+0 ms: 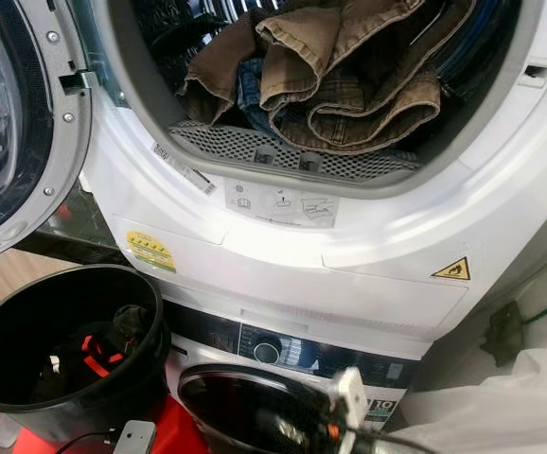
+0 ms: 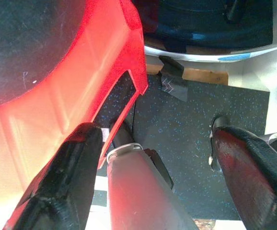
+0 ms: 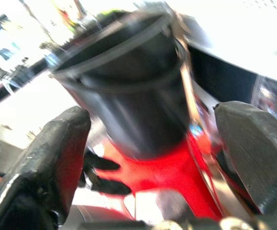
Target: Clothes washing
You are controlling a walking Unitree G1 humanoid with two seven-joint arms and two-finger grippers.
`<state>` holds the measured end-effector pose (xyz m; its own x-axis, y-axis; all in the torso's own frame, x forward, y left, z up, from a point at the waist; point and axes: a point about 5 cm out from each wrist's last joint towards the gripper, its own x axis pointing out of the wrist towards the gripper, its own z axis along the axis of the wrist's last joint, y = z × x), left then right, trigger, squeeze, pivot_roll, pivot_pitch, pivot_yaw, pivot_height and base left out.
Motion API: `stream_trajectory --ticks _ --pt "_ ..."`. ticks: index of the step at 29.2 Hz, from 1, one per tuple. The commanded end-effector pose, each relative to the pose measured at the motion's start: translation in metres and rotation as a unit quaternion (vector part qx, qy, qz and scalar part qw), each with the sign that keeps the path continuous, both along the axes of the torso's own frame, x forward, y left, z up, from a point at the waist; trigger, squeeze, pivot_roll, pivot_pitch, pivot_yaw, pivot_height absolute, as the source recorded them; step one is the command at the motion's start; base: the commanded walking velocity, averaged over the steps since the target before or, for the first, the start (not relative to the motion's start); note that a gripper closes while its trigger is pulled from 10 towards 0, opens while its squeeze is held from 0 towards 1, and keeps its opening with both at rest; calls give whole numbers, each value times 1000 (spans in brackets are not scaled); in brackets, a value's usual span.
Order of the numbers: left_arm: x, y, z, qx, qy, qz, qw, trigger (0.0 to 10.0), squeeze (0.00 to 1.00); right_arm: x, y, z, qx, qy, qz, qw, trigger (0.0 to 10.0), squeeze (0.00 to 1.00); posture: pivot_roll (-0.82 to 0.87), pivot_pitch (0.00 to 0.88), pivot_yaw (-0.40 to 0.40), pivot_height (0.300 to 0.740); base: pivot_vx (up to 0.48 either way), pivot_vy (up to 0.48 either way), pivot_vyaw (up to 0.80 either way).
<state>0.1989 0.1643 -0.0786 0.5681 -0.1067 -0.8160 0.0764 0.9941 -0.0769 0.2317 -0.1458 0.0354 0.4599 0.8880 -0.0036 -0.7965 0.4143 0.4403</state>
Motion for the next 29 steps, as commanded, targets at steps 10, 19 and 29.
stream_trajectory --ticks 10,19,29 --pt "-4 3 -2 2 9 -1 1000 10000 0 -40 16 73 105 -65 149 981 10000 0 -106 0 13 740 0 0 0" --pt "-1 5 0 5 7 -3 1000 10000 0 -7 46 180 200 -226 84 950 10000 0 -108 0 30 740 0 0 0" --pt "-1 8 0 9 7 -4 1000 10000 0 -9 63 245 289 -304 93 903 10000 0 -94 5 42 740 0 0 0"
